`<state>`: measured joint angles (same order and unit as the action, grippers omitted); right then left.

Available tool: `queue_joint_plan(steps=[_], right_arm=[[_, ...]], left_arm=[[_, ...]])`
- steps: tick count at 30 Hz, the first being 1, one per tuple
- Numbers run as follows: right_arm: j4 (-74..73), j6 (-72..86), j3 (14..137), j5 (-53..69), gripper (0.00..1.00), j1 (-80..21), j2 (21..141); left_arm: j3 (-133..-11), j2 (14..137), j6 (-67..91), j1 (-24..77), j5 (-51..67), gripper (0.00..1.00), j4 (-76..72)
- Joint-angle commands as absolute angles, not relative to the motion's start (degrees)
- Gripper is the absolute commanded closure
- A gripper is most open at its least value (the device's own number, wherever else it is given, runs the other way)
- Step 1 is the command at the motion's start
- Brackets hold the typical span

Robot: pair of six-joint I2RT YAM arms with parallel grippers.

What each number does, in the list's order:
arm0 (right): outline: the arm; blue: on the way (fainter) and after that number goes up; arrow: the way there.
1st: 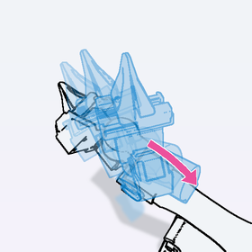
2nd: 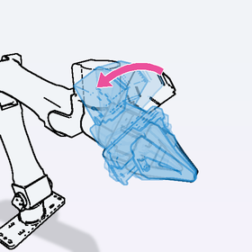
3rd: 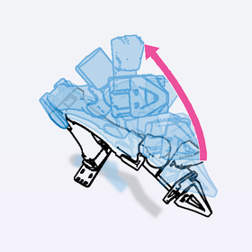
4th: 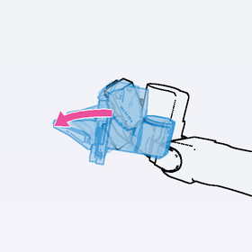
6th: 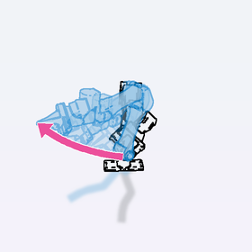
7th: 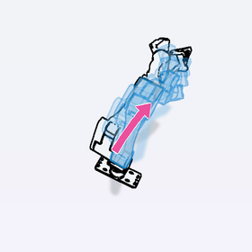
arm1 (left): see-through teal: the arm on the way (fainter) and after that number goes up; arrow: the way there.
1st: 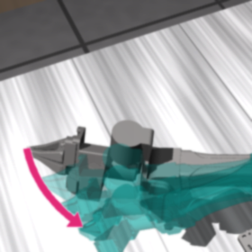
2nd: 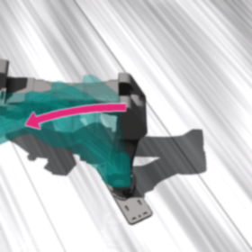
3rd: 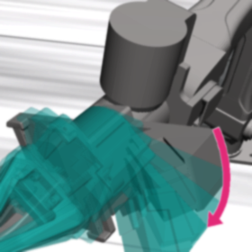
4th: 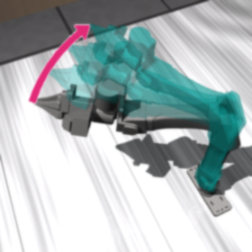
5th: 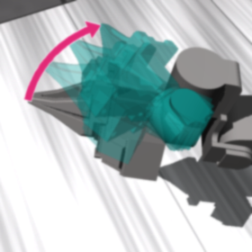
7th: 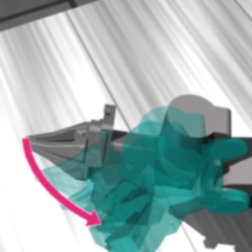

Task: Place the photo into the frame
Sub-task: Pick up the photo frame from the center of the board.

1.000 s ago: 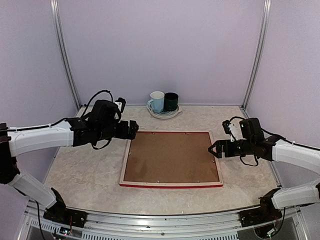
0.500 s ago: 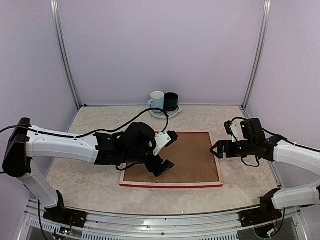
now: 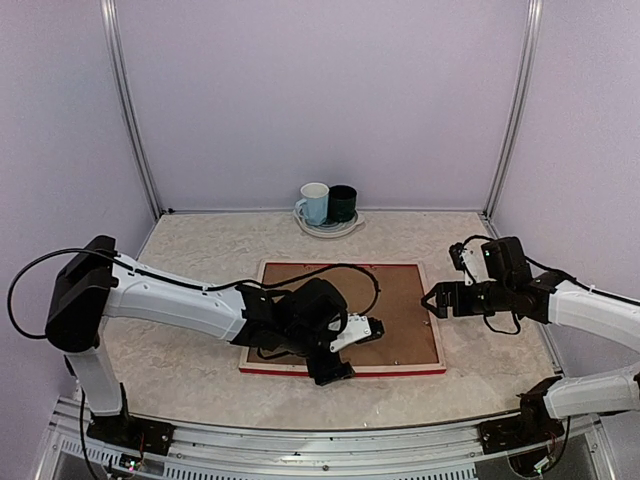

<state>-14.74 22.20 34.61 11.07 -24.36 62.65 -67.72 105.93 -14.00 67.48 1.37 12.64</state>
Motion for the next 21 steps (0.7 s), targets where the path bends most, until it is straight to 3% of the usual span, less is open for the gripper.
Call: queue_joint_plan(steps=[1, 10, 21], right_arm=[[-15.64, 22.43, 34.79, 11.39, 0.04, -24.08, 61.20], [-15.87, 22.21, 35.24, 14.09, 0.06, -24.08, 60.78], [-15.47, 23.03, 34.79, 15.29, 0.08, -24.08, 60.69]], left_arm=[[-69.85, 108.32, -17.25, 67.94, 4.41, 0.23, 14.20], [-71.17, 112.44, -21.05, 67.94, 3.34, 0.37, 15.26], [-71.28, 115.39, -21.27, 67.70, 3.07, 0.78, 14.80]])
